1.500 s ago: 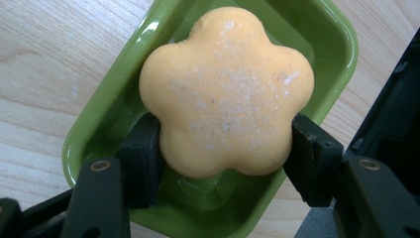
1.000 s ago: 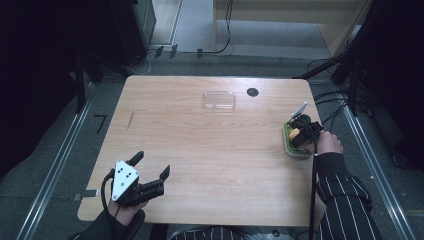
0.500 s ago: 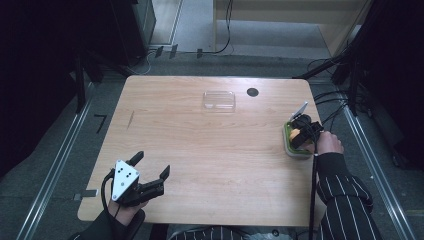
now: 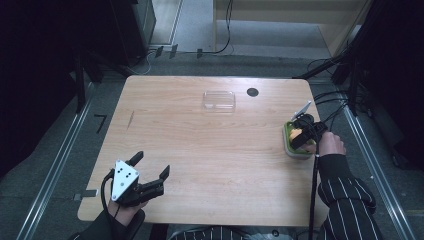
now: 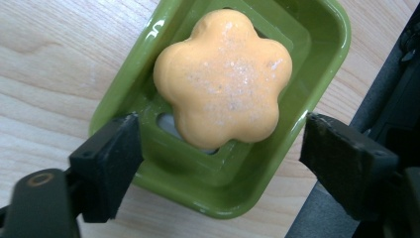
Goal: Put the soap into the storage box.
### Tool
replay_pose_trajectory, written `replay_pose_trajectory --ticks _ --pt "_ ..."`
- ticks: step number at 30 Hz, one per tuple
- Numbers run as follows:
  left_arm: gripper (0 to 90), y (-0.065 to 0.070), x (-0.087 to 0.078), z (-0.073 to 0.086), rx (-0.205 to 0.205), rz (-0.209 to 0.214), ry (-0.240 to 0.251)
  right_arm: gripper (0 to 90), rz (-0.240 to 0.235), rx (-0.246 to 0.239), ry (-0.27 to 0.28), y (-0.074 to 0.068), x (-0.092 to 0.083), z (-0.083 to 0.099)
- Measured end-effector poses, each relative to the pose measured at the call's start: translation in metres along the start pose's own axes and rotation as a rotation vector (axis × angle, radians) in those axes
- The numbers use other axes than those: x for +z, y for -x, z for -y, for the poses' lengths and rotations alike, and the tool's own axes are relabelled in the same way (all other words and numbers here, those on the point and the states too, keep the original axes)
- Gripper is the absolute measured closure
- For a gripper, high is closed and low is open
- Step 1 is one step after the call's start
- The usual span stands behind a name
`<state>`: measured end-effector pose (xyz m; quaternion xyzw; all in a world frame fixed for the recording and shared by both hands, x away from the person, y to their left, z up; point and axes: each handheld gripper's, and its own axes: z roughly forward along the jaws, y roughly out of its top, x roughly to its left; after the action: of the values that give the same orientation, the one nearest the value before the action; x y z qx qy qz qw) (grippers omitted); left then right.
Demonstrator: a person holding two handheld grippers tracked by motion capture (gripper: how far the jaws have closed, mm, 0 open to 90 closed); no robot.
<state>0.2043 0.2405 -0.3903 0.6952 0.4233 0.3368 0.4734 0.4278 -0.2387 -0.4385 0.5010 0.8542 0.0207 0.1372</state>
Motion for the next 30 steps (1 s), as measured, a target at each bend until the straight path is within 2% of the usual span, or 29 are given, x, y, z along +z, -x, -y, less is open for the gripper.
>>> replay_pose_trajectory --ticks 8,12,22,30 --pt "13.7 0.0 0.0 0.0 -0.001 0.001 0.001 6.9 -0.044 0.019 0.023 -0.005 -0.016 0.008" --pt "13.7 0.0 0.0 0.0 -0.002 0.0 0.002 3.9 -0.061 0.011 0.015 -0.011 -0.021 0.013" --pt "13.7 0.0 0.0 0.0 -0.004 -0.001 0.002 0.2 -0.08 -0.039 -0.01 -0.041 -0.033 0.026" --pt "13.7 -0.001 0.0 0.0 -0.004 -0.001 0.003 0.2 -0.075 -0.078 -0.036 -0.064 -0.032 0.04"
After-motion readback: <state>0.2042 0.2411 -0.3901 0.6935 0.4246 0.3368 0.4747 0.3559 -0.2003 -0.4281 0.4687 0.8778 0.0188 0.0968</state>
